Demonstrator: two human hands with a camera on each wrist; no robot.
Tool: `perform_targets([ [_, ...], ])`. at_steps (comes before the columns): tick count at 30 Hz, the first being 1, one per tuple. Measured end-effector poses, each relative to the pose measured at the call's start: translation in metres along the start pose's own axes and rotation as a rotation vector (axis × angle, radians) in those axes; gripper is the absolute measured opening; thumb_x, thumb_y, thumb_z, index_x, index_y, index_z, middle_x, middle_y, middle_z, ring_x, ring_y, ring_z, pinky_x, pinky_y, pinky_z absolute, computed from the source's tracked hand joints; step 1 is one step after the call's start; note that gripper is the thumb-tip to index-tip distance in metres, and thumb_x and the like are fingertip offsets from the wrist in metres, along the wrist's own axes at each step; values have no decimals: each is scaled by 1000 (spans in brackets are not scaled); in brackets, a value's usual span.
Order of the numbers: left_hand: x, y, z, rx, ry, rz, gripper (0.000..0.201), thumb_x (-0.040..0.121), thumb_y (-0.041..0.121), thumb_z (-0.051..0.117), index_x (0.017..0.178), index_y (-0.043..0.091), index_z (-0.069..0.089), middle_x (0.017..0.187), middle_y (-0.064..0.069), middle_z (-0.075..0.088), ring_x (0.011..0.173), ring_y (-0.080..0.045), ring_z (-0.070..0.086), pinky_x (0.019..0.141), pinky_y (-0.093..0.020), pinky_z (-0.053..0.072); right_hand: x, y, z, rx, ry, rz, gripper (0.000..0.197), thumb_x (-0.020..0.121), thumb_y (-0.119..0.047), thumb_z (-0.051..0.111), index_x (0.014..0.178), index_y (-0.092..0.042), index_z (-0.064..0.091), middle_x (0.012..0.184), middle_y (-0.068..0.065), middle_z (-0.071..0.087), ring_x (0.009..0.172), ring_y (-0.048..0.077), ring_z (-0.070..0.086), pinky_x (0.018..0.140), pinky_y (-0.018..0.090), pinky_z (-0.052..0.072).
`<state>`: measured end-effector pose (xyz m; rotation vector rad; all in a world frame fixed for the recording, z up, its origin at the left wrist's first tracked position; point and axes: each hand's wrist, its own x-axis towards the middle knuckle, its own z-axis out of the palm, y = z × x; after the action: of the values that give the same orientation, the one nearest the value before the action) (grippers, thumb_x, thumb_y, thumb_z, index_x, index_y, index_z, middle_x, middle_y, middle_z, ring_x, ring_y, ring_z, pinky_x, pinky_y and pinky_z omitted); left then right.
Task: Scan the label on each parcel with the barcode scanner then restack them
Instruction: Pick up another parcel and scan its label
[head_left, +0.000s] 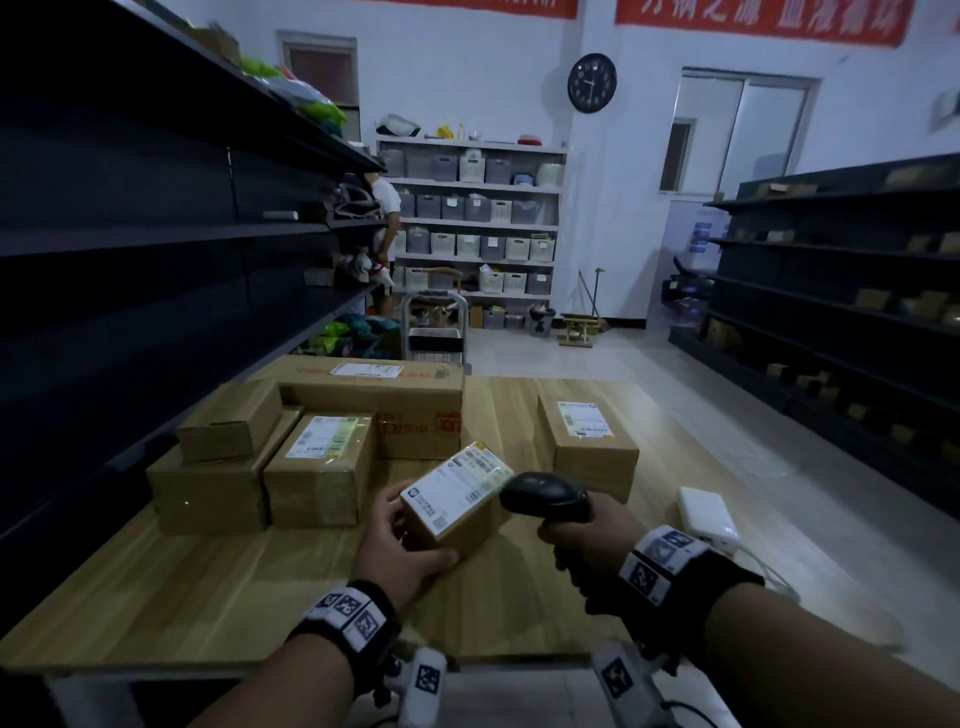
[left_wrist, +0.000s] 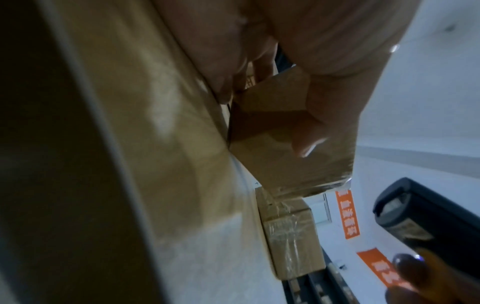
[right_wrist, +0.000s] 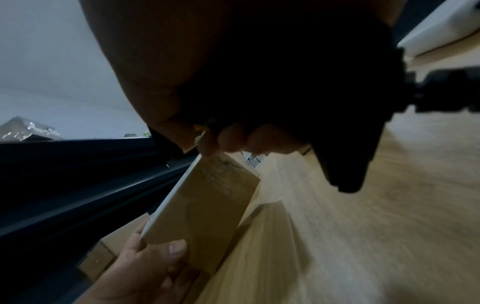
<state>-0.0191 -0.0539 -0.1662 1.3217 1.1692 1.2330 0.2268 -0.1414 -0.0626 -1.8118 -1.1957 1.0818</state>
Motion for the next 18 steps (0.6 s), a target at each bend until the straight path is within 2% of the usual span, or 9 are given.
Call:
perform_targets([
  [2, 0, -2, -2, -2, 41, 2, 104, 65, -8, 99, 140, 46, 51, 138, 9, 66, 127, -18, 65, 98, -41, 58, -1, -5, 1, -60, 12, -15, 14, 90, -26, 75, 104, -27, 73, 69, 8, 72, 56, 26, 60, 56, 37, 53],
  [6, 1, -3, 1, 14, 119, 47, 105, 67, -7, 97, 146, 43, 51, 135, 10, 67, 124, -22, 67, 91, -34, 58, -7, -19, 1, -182, 11, -51, 9, 94, -25, 72, 103, -24, 72, 68, 6, 70, 57, 25, 58, 56, 36, 52],
  [10, 0, -2, 3, 55, 129, 54, 110, 67, -3, 98, 155, 40, 47, 138, 6, 66, 127, -22, 66, 99, -39, 58, -14, -34, 0, -274, -9, -55, 11, 95, -27, 72, 103, -21, 73, 72, 7, 71, 63, 26, 63, 59, 40, 57],
  [15, 2, 0, 3, 51, 112, 38, 113, 67, -3, 98, 158, 39, 44, 148, 2, 63, 135, -26, 62, 112, -53, 57, -16, -42, -1, -274, 2, -46, 28, 89, -28, 71, 107, -7, 74, 72, 12, 66, 62, 30, 59, 58, 43, 54],
  [18, 2, 2, 1, 48, 105, 40, 111, 68, -4, 96, 156, 42, 45, 146, 5, 62, 137, -26, 61, 112, -54, 57, -13, -45, -3, -259, -2, -49, 38, 81, -32, 71, 107, -4, 73, 71, 10, 65, 61, 29, 59, 60, 43, 54],
])
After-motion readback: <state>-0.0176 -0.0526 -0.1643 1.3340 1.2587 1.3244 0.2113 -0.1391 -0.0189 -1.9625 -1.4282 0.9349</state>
